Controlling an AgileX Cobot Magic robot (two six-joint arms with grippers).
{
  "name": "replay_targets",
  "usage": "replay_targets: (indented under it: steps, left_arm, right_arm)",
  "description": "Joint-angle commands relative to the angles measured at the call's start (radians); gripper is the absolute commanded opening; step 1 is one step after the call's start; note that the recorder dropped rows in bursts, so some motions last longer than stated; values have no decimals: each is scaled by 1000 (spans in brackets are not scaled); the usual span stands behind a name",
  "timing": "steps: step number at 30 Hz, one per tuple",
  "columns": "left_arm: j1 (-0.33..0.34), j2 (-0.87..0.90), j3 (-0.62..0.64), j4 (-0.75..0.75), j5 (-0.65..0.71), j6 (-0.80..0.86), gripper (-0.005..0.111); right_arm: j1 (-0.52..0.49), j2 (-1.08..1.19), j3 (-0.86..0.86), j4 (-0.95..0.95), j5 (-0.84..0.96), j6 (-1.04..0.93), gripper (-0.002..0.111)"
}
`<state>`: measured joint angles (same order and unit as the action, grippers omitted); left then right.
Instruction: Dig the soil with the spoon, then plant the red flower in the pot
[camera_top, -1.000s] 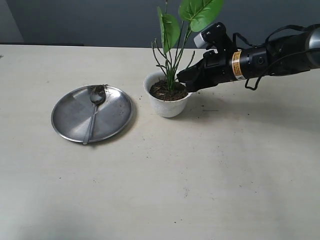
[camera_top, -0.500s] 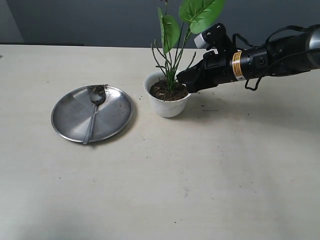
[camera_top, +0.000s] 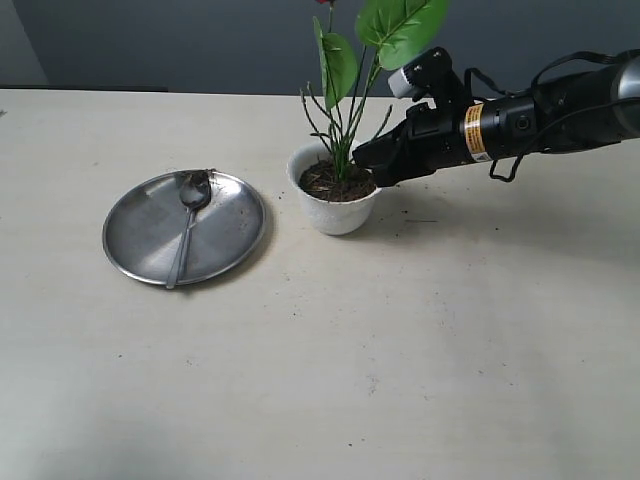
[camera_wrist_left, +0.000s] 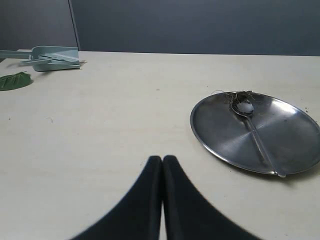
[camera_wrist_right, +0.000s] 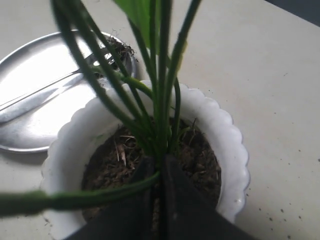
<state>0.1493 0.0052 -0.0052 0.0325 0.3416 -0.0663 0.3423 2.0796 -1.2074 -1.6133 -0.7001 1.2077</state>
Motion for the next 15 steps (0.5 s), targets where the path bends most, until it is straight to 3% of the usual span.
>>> replay_targets:
  steps: [1,15]
  left_arm:
    - [-4,-5,5,-6,-6,-1,0]
    - [-4,-5,5,-6,-6,-1,0]
  right_arm:
    - [-2,46,36,-131,71,-1,-1]
    - [-2,36,36,-131,71,-1,-1]
